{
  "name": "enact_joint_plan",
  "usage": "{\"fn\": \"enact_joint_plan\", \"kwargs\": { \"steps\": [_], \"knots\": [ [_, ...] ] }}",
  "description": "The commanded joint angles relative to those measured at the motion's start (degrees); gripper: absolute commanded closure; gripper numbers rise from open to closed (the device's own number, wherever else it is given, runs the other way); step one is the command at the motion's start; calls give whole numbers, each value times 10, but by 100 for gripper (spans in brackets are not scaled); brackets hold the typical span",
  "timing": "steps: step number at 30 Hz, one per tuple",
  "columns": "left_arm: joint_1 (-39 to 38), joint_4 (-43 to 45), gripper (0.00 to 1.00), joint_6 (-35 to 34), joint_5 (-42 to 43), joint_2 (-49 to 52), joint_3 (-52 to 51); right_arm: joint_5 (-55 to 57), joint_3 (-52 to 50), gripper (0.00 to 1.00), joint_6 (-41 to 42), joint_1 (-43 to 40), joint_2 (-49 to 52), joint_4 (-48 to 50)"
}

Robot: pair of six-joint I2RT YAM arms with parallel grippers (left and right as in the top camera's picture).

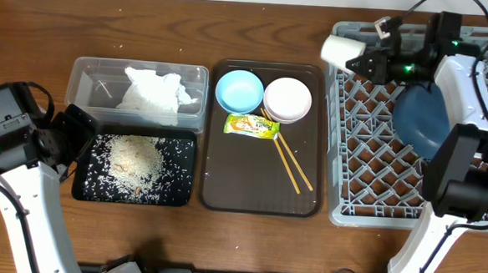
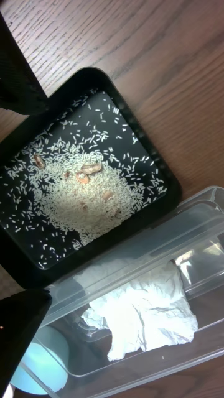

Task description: Sort waste into correct bins and load items into the dishwasher rack

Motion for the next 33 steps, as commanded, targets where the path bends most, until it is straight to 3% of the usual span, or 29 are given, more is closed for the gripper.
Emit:
{"fn": "enact_joint_plan", "kwargs": {
  "steps": [1, 33],
  "knots": [
    [2, -1, 8, 3, -3, 0, 10, 47, -11, 99, -15, -10, 6, -7],
    [2, -1, 8, 3, -3, 0, 10, 9, -11, 99, -39, 12, 14, 21]
  ]
}}
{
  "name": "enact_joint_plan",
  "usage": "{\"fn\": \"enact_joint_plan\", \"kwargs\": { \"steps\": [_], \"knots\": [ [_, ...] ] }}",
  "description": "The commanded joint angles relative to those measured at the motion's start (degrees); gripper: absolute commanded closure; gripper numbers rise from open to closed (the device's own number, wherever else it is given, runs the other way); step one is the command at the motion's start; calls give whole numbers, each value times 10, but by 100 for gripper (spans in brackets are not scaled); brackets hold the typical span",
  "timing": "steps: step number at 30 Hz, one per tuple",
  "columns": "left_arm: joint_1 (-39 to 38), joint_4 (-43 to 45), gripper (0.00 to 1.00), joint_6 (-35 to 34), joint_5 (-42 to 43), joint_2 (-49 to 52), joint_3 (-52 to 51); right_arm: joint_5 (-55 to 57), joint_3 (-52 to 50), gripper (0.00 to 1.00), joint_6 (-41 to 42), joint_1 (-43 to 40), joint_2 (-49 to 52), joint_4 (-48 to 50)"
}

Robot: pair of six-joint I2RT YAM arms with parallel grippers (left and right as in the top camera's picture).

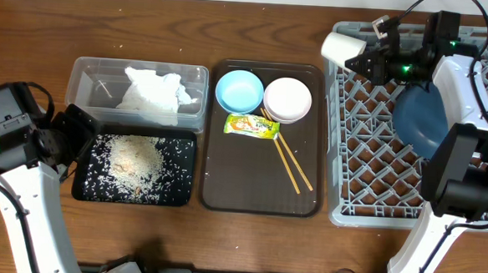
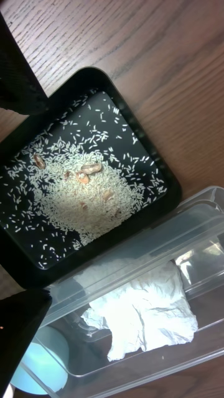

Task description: Sort waste into correct bins and load items into the dishwasher rack

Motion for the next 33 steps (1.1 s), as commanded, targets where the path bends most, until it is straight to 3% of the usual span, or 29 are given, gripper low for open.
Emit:
{"fn": "enact_joint_plan", "kwargs": {
  "steps": [1, 9, 33],
  "knots": [
    [3, -1, 8, 3, -3, 0, 10, 3, -8, 99, -8, 4, 20, -1],
    [2, -1, 8, 3, -3, 0, 10, -66, -8, 99, -30, 4, 60, 0],
    [2, -1, 8, 3, -3, 0, 10, 13, -8, 99, -45, -30, 62, -35]
  ]
}}
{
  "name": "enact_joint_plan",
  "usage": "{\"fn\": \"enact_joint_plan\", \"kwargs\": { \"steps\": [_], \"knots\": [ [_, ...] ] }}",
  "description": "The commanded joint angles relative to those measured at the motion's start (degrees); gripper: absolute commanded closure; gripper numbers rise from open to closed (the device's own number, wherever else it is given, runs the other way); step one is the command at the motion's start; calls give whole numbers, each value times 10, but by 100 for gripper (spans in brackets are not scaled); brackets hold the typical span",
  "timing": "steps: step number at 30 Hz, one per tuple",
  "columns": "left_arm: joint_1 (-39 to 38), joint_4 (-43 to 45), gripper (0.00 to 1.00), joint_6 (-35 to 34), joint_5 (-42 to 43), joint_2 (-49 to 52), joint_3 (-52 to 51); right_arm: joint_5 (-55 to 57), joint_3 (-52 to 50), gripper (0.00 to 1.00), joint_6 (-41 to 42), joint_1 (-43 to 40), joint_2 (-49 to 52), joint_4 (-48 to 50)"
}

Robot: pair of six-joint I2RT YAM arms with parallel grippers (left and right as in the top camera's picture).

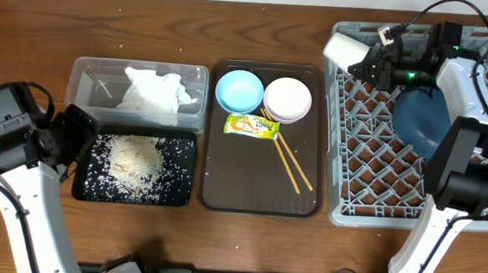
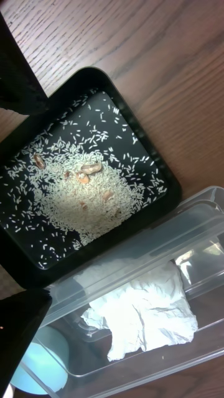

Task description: Sort waste into correct bins and load items into the dishwasher rack

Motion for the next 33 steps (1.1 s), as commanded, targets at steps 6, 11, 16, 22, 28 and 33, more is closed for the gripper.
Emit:
{"fn": "enact_joint_plan", "kwargs": {
  "steps": [6, 11, 16, 22, 28, 33],
  "knots": [
    [2, -1, 8, 3, -3, 0, 10, 117, -8, 99, -3, -6, 26, -20],
    [2, -1, 8, 3, -3, 0, 10, 79, -8, 99, -3, -5, 26, -3],
    [3, -1, 8, 3, -3, 0, 10, 83, -8, 99, -3, -1, 26, 6],
    [2, -1, 8, 3, -3, 0, 10, 76, -8, 99, -3, 8, 26, 26],
    [3, -1, 8, 3, -3, 0, 10, 83, -8, 99, -3, 10, 26, 23],
    [2, -1, 8, 3, -3, 0, 10, 133, -8, 99, -3, 6, 26, -10]
  ]
}}
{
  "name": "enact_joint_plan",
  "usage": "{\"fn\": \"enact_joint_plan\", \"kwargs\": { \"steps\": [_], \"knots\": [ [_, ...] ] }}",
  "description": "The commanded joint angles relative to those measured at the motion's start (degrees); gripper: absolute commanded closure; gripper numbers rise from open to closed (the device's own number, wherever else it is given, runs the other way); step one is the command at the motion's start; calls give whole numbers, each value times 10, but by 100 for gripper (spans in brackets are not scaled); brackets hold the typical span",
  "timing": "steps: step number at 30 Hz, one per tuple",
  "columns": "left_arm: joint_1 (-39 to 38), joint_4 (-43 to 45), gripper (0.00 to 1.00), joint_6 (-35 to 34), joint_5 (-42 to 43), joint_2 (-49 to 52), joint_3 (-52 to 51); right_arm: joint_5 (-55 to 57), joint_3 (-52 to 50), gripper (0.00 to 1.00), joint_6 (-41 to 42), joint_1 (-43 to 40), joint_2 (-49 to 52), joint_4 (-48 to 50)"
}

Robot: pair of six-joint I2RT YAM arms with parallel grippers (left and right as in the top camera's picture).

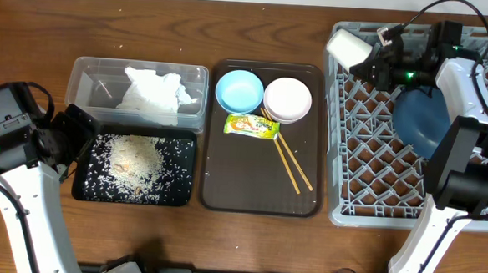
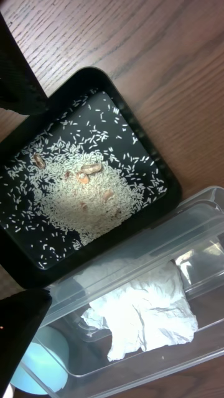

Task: Sort waste into correct bins and load items into the dishwasher rack
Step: 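Set the cream cup upright in the rack and release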

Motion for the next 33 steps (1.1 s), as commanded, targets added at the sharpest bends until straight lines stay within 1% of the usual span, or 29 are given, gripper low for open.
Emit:
{"fn": "enact_joint_plan", "kwargs": {
  "steps": [1, 5, 9, 12, 13, 21, 25, 30, 33],
  "knots": [
    [2, -1, 8, 3, -3, 0, 10, 82, -8, 99, 3, 2, 24, -21],
    [3, -1, 8, 3, -3, 0, 10, 91, -8, 98, 3, -12, 24, -41],
    [2, -1, 8, 3, -3, 0, 10, 96, -8, 77, 10, -27, 24, -65],
    [2, -1, 8, 3, -3, 0, 10, 96, -8, 69, 11, -38, 20, -86],
    [2, -1, 8, 3, -3, 0, 10, 97, -8, 67, 19, -42, 16, -92],
    [2, -1, 8, 3, -3, 0, 10, 102, -8, 67, 59, -41, -56, -99],
    [3, -1, 8, 3, -3, 0, 10, 146, -8, 67, 93, -14, -115, -97],
    [2, -1, 8, 3, -3, 0, 10, 247, -8, 67, 144, 63, -186, -99],
    [3, -1, 8, 3, -3, 0, 10, 319, -8, 68, 178, 128, -214, -103]
  ]
}}
